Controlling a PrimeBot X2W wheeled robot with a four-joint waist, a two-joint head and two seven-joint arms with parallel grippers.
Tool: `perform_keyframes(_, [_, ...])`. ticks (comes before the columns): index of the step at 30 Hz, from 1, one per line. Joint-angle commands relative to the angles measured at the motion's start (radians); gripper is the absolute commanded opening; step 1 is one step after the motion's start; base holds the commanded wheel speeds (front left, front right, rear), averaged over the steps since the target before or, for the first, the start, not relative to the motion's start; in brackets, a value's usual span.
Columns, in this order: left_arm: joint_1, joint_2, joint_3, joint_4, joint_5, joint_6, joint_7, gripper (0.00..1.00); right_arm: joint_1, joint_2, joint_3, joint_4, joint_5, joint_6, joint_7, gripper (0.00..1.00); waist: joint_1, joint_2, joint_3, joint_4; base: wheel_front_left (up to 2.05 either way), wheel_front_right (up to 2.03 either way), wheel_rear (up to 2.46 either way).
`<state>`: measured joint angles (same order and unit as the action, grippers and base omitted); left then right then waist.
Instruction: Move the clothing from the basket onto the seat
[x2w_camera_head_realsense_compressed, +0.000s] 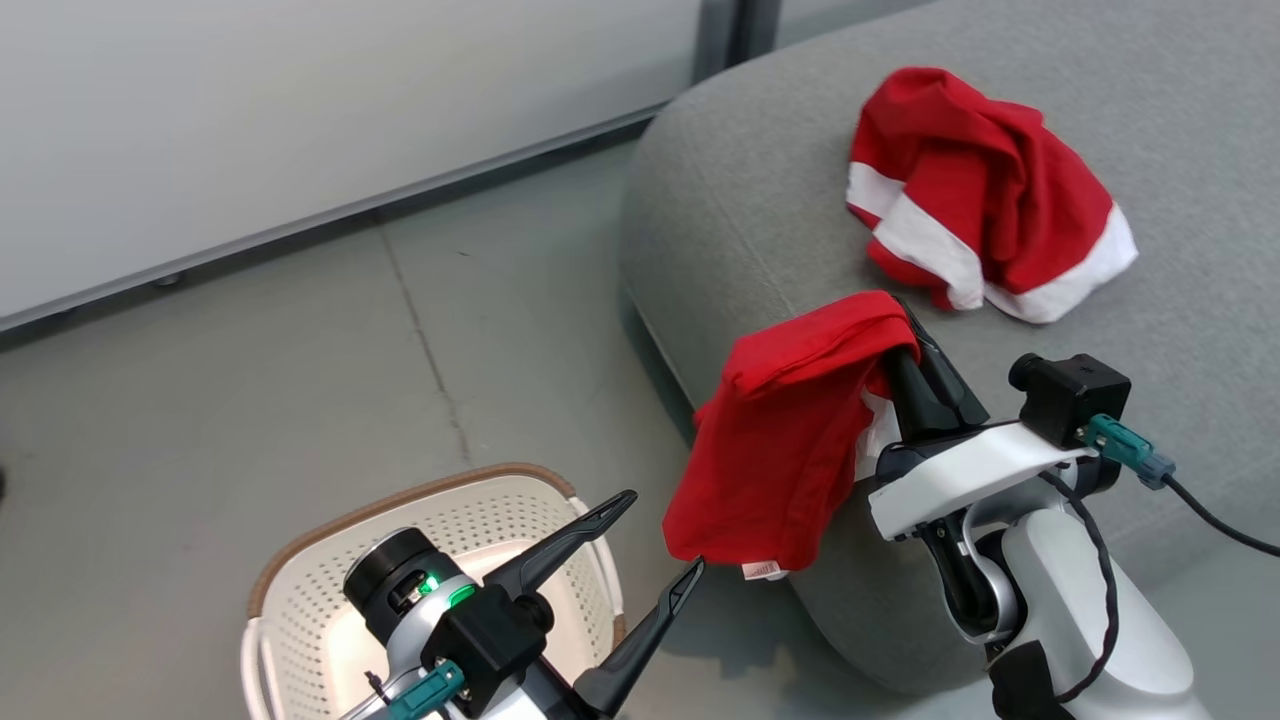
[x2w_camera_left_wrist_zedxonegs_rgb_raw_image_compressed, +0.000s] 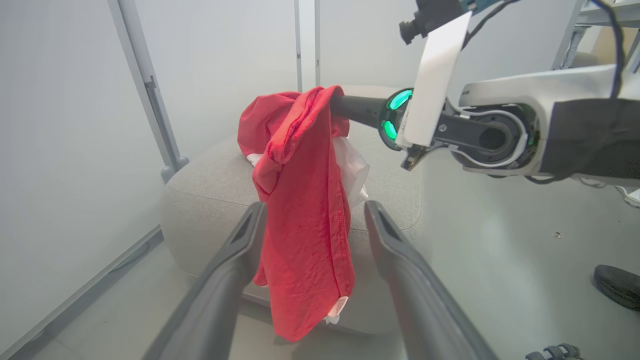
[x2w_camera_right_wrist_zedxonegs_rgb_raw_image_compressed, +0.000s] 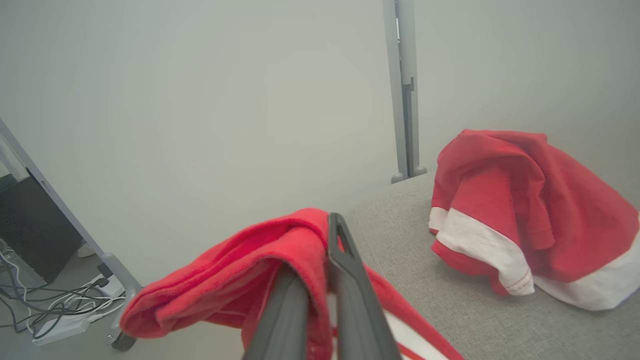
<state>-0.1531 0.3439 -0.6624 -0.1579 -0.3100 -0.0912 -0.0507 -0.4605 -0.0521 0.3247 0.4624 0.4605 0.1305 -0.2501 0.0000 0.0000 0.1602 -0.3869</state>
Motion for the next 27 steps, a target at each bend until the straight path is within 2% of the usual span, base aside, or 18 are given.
perform_keyframes(1, [-0.019, 0.011, 0.001, -0.006, -0.003, -0.003, 0.003, 1.0, 0.008, -0.002, -0.008, -0.009, -0.006, 0.001, -0.008, 0.0, 0.0, 0.0, 0.031, -0.044, 0.0, 0.0, 0.0])
perform_keyframes(11, [-0.054, 0.028, 0.001, -0.022, 0.002, -0.002, 0.02, 1.0, -0.026, -0.001, -0.06, -0.063, 0.002, 0.0, -0.012, 0.0, 0.0, 0.0, 0.103, -0.122, 0.0, 0.0, 0.0])
perform_keyframes(17, [-0.105, 0.035, 0.019, -0.04, 0.012, 0.001, 0.026, 1.0, -0.147, -0.008, -0.174, -0.129, -0.018, 0.001, -0.016, 0.0, 0.0, 0.0, 0.138, -0.135, 0.0, 0.0, 0.0])
perform_keyframes(23, [-0.173, 0.037, 0.032, -0.061, 0.024, -0.003, 0.033, 1.0, -0.345, -0.065, -0.308, -0.178, -0.042, 0.001, -0.015, 0.0, 0.0, 0.0, 0.176, -0.114, 0.0, 0.0, 0.0])
perform_keyframes(27, [-0.209, 0.041, 0.028, -0.071, 0.03, -0.007, 0.038, 1.0, -0.484, -0.123, -0.385, -0.142, -0.047, 0.0, -0.002, 0.0, 0.0, 0.0, 0.21, -0.081, 0.0, 0.0, 0.0])
